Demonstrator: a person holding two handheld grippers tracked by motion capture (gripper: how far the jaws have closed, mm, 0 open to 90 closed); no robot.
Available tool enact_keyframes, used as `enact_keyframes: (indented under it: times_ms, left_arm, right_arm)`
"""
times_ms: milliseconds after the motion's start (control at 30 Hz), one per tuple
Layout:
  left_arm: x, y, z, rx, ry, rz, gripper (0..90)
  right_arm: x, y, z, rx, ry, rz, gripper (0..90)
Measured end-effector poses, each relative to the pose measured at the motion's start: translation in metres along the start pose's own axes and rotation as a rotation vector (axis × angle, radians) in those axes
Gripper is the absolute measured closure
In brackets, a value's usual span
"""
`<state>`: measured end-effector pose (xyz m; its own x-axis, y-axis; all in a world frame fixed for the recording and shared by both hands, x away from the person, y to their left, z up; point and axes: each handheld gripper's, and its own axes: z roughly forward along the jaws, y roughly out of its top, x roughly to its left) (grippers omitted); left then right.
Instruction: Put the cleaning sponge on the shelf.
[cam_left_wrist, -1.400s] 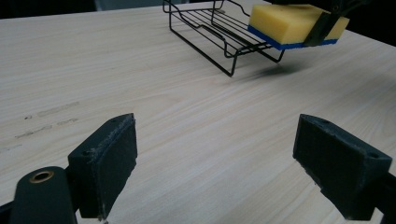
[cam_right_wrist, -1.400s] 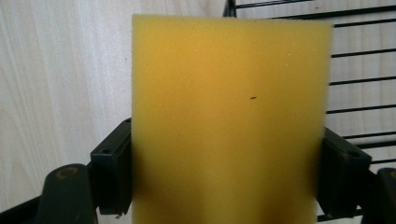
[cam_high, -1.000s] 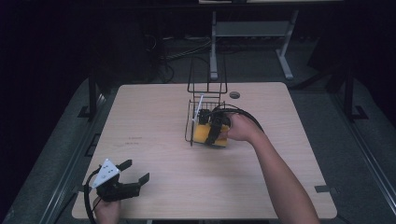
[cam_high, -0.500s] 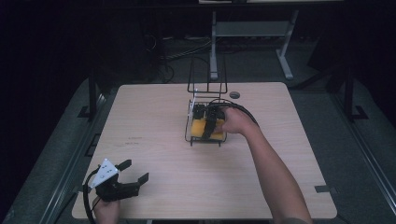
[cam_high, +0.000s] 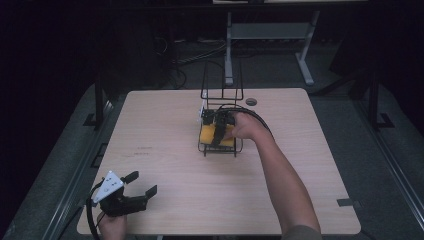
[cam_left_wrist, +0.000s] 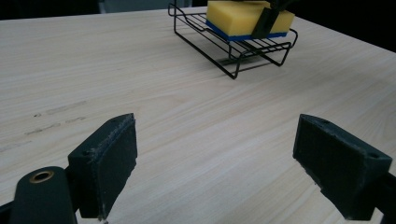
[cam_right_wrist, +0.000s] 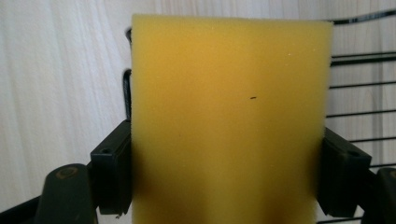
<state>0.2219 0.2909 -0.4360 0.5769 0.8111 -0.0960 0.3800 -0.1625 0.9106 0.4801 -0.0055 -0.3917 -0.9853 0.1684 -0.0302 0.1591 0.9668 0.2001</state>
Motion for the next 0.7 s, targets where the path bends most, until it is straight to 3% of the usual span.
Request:
enact_keyframes:
  times_ms: [233,300,567,700]
  left_arm:
    - [-0.001,0.001,0.001,0.006,-0.001,0.007,12.9]
    - [-0.001,0.001,0.001,0.005,0.000,0.006,13.0]
    - [0.000,0.000,0.000,0.002,-0.002,0.000,13.0]
    - [0.000,0.000,0.000,0.001,-0.001,0.000,12.9]
  right_arm:
    - [-0.002,-0.003,0.002,0.010,-0.001,-0.004,21.8]
    - [-0.002,-0.003,0.005,0.018,-0.005,-0.025,21.8]
    - [-0.006,-0.005,0.009,0.030,0.006,0.002,21.6]
    - [-0.008,-0.006,0.012,0.032,0.005,-0.010,21.3]
